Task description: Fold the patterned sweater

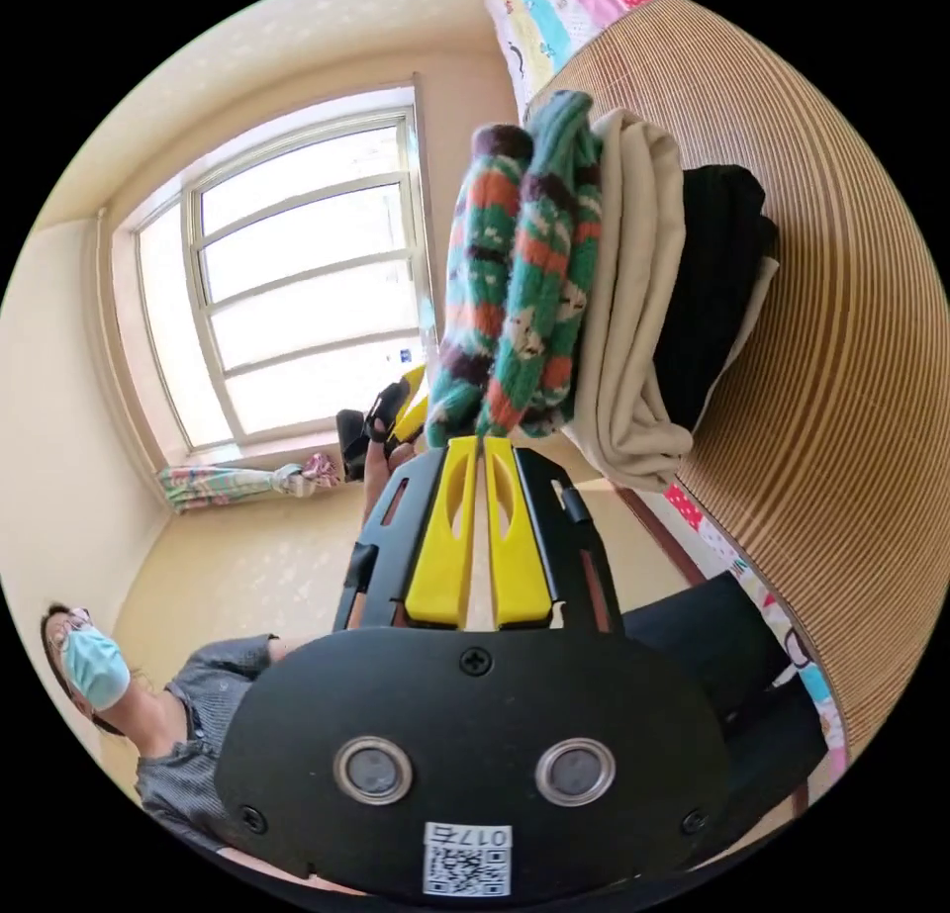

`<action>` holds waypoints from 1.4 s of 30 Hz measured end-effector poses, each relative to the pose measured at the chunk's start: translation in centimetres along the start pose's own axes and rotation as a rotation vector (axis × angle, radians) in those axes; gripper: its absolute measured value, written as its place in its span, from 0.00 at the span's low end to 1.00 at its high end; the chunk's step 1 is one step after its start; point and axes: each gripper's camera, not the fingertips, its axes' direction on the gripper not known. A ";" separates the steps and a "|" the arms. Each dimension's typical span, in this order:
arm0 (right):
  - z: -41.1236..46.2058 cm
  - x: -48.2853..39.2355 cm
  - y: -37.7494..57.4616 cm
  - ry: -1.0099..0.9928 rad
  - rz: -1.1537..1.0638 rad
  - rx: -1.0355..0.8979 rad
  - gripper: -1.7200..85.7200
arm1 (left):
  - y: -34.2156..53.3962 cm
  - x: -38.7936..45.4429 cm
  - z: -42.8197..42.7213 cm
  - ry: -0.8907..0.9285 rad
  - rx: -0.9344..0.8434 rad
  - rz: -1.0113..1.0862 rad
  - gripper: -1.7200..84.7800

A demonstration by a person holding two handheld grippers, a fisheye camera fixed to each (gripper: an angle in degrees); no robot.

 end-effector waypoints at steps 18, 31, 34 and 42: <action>-14.9 -13.2 32.6 1.161 0.311 0.972 0.02 | 13.1 18.1 9.4 -0.086 0.301 0.345 0.08; -30.6 -3.8 48.1 0.825 0.425 1.257 0.03 | 30.1 42.3 27.8 0.270 0.165 0.755 0.01; -34.1 1.5 50.8 0.829 0.580 1.141 0.03 | 33.8 46.6 32.6 0.338 0.033 0.828 0.01; -45.0 13.6 53.7 0.861 0.863 0.931 0.08 | 45.6 57.7 43.6 0.446 -0.299 0.918 0.01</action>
